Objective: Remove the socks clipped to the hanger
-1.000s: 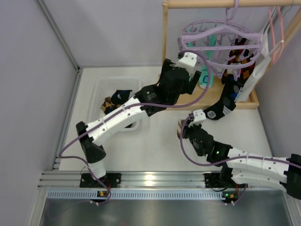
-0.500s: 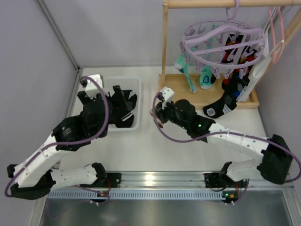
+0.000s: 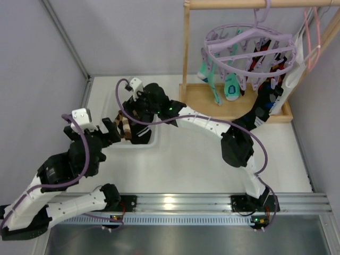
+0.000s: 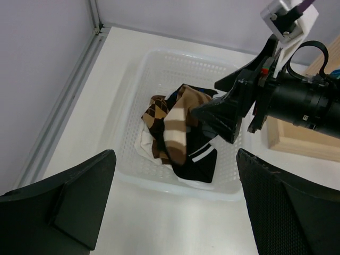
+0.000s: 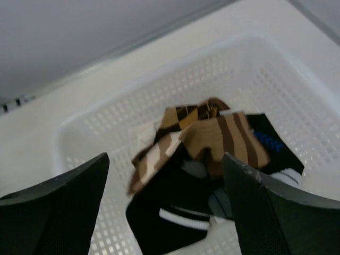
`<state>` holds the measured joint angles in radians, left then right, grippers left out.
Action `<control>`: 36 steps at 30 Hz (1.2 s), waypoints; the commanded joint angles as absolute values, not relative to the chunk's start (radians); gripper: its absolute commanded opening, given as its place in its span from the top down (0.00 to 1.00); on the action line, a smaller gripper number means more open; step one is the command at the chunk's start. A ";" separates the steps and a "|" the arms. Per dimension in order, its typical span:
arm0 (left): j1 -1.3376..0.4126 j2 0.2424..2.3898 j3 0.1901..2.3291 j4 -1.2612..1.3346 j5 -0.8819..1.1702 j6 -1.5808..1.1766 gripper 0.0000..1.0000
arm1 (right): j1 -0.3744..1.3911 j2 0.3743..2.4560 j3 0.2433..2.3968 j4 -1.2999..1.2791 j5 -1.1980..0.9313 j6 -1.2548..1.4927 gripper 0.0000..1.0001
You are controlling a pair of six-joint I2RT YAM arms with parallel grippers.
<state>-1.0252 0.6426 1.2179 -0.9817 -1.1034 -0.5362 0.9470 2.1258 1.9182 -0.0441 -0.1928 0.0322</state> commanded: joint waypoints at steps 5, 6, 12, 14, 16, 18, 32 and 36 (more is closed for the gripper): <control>-1.023 0.618 1.100 -0.982 -1.137 -0.620 0.01 | 0.901 1.900 1.742 -0.049 -0.092 0.089 0.11; -1.023 0.621 1.100 -0.979 -1.135 -0.618 0.01 | 0.891 1.781 1.601 -0.022 -0.075 0.106 0.11; -0.968 0.683 1.080 -0.840 -0.970 -0.478 0.01 | 0.839 1.311 1.121 -0.026 -0.006 0.127 0.10; -0.904 0.692 1.062 -0.769 -0.714 -0.418 0.02 | 0.821 1.152 1.027 -0.073 0.057 0.123 0.10; -0.730 0.692 1.020 -0.668 -0.513 -0.364 0.02 | 0.793 1.048 0.908 -0.170 0.136 0.138 0.10; -0.524 0.696 0.980 -0.600 -0.237 -0.347 0.02 | 0.735 0.892 0.820 -0.244 0.194 0.155 0.10; -0.278 0.744 0.913 -0.581 -0.005 -0.331 0.01 | 0.327 0.496 0.614 -0.270 0.516 0.203 0.01; -0.276 0.755 0.914 -0.581 0.063 -0.331 0.02 | 0.266 0.538 0.609 -0.174 0.448 0.091 0.01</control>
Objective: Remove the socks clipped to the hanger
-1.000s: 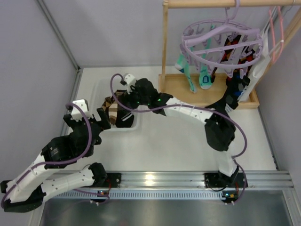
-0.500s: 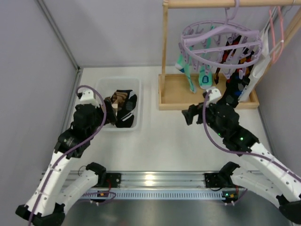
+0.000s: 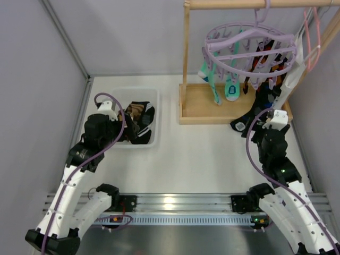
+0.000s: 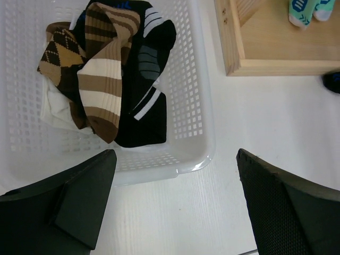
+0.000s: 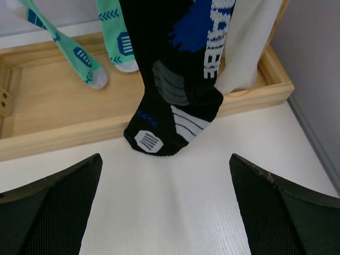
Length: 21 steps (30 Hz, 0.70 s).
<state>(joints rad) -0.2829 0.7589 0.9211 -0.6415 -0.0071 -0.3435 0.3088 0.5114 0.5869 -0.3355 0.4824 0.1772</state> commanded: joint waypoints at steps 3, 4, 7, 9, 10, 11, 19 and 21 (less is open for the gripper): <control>-0.278 0.768 0.913 -0.581 0.095 -0.331 0.01 | 0.184 0.630 0.646 -0.149 0.312 0.026 0.01; -0.279 0.770 0.913 -0.583 0.106 -0.333 0.01 | 0.152 0.652 0.649 -0.115 0.273 0.028 0.01; -0.281 0.770 0.913 -0.581 0.133 -0.333 0.01 | 0.033 0.709 0.634 -0.010 0.091 0.009 0.01; -0.285 0.767 0.911 -0.580 0.137 -0.331 0.01 | -0.033 0.726 0.611 0.082 -0.039 -0.041 0.02; -0.287 0.767 0.911 -0.580 0.138 -0.331 0.01 | -0.049 0.735 0.604 0.122 -0.072 -0.035 0.02; -0.291 0.767 0.913 -0.580 0.141 -0.331 0.01 | -0.073 0.762 0.600 0.203 -0.110 -0.026 0.02; -0.299 0.762 0.913 -0.577 0.156 -0.328 0.01 | -0.095 0.950 0.582 0.397 -0.353 -0.083 0.30; -0.301 0.761 0.914 -0.577 0.152 -0.328 0.02 | -0.095 0.933 0.517 0.481 -0.385 -0.042 0.43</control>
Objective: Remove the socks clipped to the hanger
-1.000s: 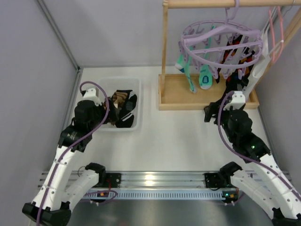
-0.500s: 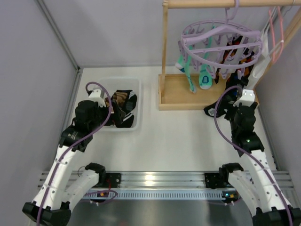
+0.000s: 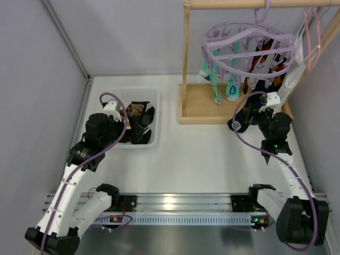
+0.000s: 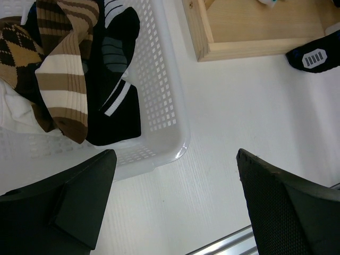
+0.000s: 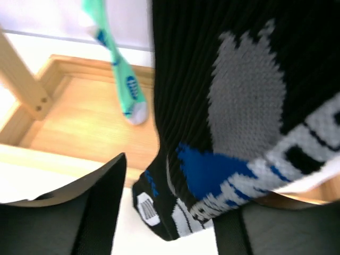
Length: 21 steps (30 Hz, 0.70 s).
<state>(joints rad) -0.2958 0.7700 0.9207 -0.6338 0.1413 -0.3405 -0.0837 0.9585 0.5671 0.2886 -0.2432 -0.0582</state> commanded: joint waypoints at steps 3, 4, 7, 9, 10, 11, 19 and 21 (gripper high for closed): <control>-0.301 0.759 0.916 -0.577 0.152 -0.331 0.01 | -0.095 0.896 0.437 0.554 -0.405 -0.009 0.61; -0.301 0.761 0.916 -0.577 0.155 -0.333 0.01 | -0.095 0.885 0.424 0.567 -0.419 -0.006 0.67; -0.301 0.767 0.922 -0.577 0.155 -0.334 0.02 | -0.087 0.874 0.365 0.649 -0.482 0.052 0.76; -0.301 0.773 0.931 -0.577 0.160 -0.341 0.01 | -0.066 0.870 0.327 0.684 -0.488 0.092 0.78; -0.301 0.772 0.934 -0.578 0.160 -0.347 0.01 | -0.054 0.868 0.327 0.684 -0.488 0.095 0.79; -0.301 0.772 0.934 -0.580 0.167 -0.353 0.01 | -0.034 0.865 0.321 0.683 -0.456 0.091 0.81; -0.305 0.814 1.093 -0.580 0.155 -0.443 0.01 | 0.265 0.783 0.304 0.652 -0.160 0.103 1.00; -0.325 0.856 1.159 -0.581 0.117 -0.454 0.01 | 0.340 0.767 0.308 0.632 -0.014 0.109 1.00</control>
